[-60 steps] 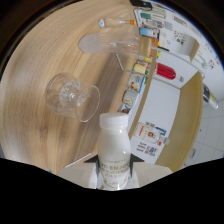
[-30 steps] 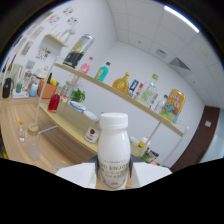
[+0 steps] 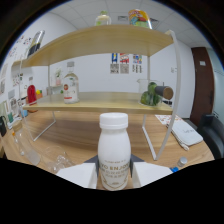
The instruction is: Make me a cup of Mount Fuji.
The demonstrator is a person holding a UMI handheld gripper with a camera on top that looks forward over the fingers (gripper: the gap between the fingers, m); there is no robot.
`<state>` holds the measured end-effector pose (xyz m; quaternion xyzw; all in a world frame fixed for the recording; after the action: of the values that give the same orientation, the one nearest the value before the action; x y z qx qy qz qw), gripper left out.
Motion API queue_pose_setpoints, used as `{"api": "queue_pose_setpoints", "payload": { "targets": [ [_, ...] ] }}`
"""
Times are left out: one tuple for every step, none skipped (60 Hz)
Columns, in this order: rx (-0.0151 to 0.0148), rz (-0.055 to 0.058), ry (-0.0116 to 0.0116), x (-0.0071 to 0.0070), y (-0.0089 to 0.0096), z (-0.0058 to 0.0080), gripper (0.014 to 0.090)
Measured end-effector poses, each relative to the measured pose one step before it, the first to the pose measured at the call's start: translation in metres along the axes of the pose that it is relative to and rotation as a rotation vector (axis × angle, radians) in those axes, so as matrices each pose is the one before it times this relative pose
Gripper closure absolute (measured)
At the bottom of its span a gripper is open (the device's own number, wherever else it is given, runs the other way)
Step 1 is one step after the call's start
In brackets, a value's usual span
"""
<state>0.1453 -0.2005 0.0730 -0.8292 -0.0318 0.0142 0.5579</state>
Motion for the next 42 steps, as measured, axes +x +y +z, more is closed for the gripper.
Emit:
{"api": "queue_pose_setpoints", "payload": {
  "targets": [
    [-0.00546, -0.0024, -0.00174, 0.00018, 0.00238, 0.00113, 0.0564],
    [-0.00603, -0.0022, -0.00110, 0.00018, 0.00217, 0.00058, 0.0563],
    [-0.00441, -0.0007, -0.00161, -0.00003, 0.00166, 0.00045, 0.0562],
    [-0.00249, 0.0024, -0.00213, -0.00015, 0.00137, 0.00023, 0.0562],
    [-0.00180, 0.0049, -0.00185, -0.00028, 0.00150, 0.00010, 0.0563],
    [-0.00236, 0.0059, -0.00150, -0.00010, 0.00161, 0.00019, 0.0562],
    [-0.00651, 0.0057, -0.00093, 0.00043, 0.00208, 0.00003, 0.0562],
    [-0.00604, 0.0049, 0.00040, 0.00046, 0.00261, 0.00032, 0.0557],
    [0.00238, 0.0048, 0.00013, -0.00039, 0.00020, -0.00054, 0.0556],
    [0.00442, 0.0011, -0.00072, 0.00025, -0.00057, -0.00097, 0.0556],
    [-0.00430, 0.0025, 0.00024, -0.00003, 0.00145, -0.00074, 0.0554],
    [0.00119, 0.0008, 0.00017, 0.00017, -0.00005, -0.00072, 0.0553],
    [-0.00199, -0.0001, 0.00062, 0.00044, 0.00067, -0.00066, 0.0552],
    [-0.00118, 0.0008, 0.00050, 0.00026, 0.00024, -0.00076, 0.0550],
    [-0.00161, 0.0020, 0.00137, 0.00030, 0.00046, -0.00075, 0.0548],
    [-0.00210, 0.0024, 0.00158, 0.00024, 0.00066, -0.00080, 0.0546],
    [-0.00062, 0.0030, 0.00096, -0.00015, 0.00073, -0.00049, 0.0546],
    [-0.00206, 0.0023, 0.00170, -0.00010, 0.00084, -0.00086, 0.0545],
    [-0.00188, 0.0015, 0.00148, 0.00005, 0.00065, -0.00073, 0.0544],
    [-0.00271, 0.0012, 0.00151, -0.00007, 0.00104, -0.00112, 0.0546],
    [-0.00316, 0.0004, 0.00129, 0.00002, 0.00093, -0.00098, 0.0545],
    [-0.00279, -0.0005, 0.00197, 0.00006, 0.00071, -0.00100, 0.0543],
    [-0.00365, -0.0004, 0.00188, 0.00003, 0.00102, -0.00096, 0.0542],
    [-0.00345, -0.0002, 0.00147, 0.00018, 0.00078, -0.00083, 0.0542],
    [-0.00392, -0.0002, 0.00172, 0.00015, 0.00078, -0.00066, 0.0542],
    [-0.00530, -0.0013, 0.00183, 0.00045, 0.00095, -0.00078, 0.0543],
    [-0.00629, -0.0013, 0.00175, 0.00031, 0.00104, -0.00069, 0.0543],
    [-0.00700, -0.0004, 0.00260, 0.00049, 0.00079, -0.00042, 0.0542],
    [-0.00699, 0.0017, 0.00317, 0.00046, 0.00085, -0.00040, 0.0541],
    [-0.00643, 0.0026, 0.00376, 0.00050, 0.00064, -0.00036, 0.0539],
    [-0.00452, 0.0019, 0.00365, 0.00060, 0.00020, -0.00058, 0.0536],
    [-0.00250, 0.0002, 0.00363, 0.00030, -0.00019, -0.00073, 0.0534],
    [-0.00255, -0.0013, 0.00327, 0.00017, -0.00035, -0.00076, 0.0523],
    [-0.00189, -0.0002, 0.00559, 0.00057, -0.00061, -0.00087, 0.0505],
    [-0.00278, 0.0014, 0.00673, 0.00062, -0.00059, -0.00100, 0.0485],
    [-0.00359, 0.0020, 0.00429, -0.00001, -0.00055, -0.00122, 0.0464],
    [-0.00581, 0.0027, 0.00376, -0.00011, -0.00032, -0.00180, 0.0446],
    [-0.00609, 0.0030, 0.00572, 0.00017, -0.00055, -0.00179, 0.0429],
    [-0.00429, 0.0021, 0.00666, 0.00082, -0.00128, -0.00269, 0.0402],
    [-0.00307, 0.0015, 0.00784, 0.00066, -0.00134, -0.00234, 0.0362],
    [-0.00218, 0.0003, 0.00904, 0.00074, -0.00132, -0.00251, 0.0320],
    [-0.00265, -0.0004, 0.00988, 0.00076, -0.00123, -0.00298, 0.0271]
  ]
}}
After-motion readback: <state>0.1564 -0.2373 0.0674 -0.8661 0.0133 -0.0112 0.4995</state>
